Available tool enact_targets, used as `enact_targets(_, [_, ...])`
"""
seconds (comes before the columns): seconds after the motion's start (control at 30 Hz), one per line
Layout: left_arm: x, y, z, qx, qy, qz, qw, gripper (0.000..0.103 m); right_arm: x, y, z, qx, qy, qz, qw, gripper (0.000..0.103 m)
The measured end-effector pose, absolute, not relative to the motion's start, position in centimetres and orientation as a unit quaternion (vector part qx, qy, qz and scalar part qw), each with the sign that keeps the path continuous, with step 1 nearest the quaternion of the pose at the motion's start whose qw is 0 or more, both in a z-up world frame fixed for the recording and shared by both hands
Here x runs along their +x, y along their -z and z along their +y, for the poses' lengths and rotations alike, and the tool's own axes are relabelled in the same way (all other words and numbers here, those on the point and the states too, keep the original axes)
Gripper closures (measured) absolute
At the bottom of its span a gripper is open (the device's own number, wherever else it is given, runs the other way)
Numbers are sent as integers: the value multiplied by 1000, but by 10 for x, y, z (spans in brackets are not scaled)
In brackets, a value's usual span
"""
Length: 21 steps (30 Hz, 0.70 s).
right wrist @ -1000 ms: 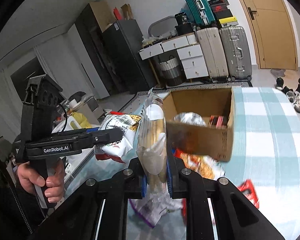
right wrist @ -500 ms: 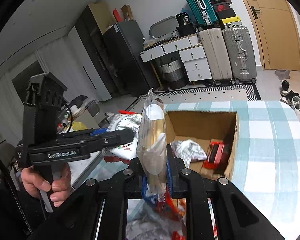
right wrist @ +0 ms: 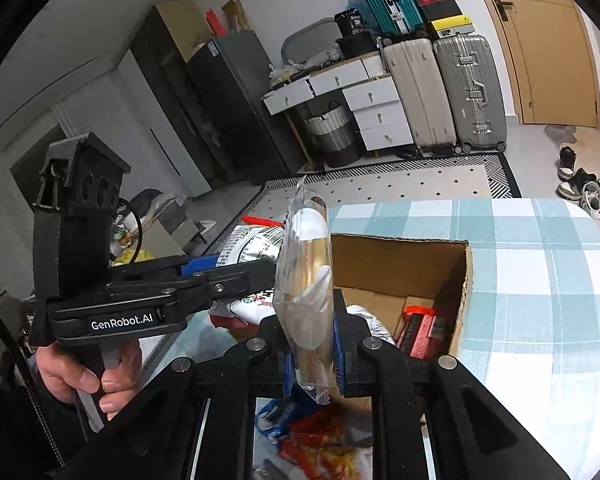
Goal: Organize snacks
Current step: 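Carry the chip bag over the box and open the left tool to drop it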
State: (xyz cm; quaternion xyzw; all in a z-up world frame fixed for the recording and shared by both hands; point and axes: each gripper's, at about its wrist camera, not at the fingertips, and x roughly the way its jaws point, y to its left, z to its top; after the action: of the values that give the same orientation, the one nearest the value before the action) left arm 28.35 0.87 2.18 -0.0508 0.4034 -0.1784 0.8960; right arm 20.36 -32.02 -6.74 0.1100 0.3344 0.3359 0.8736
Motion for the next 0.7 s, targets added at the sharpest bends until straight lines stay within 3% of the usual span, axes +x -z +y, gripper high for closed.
enact_targets(0.4, [317, 18, 3, -50, 184, 429, 883, 63, 234, 98, -317, 102, -321, 365, 868, 88])
enact_targets(0.5, [322, 21, 2, -51, 188, 428, 883, 59, 240, 103, -317, 98, -315, 366, 870, 88])
enact_targets(0.6, [324, 21, -1, -32, 169, 429, 887, 38, 241, 105, -316, 73, -291, 365, 881, 72])
enact_targets(0.63, [324, 19, -1, -32, 170, 425, 888, 34, 240, 105, -317, 68, -283, 363, 885, 59])
enact_targets(0.7, [322, 16, -1, -33, 169, 419, 892, 33, 238, 103, -321, 70, -281, 354, 889, 54])
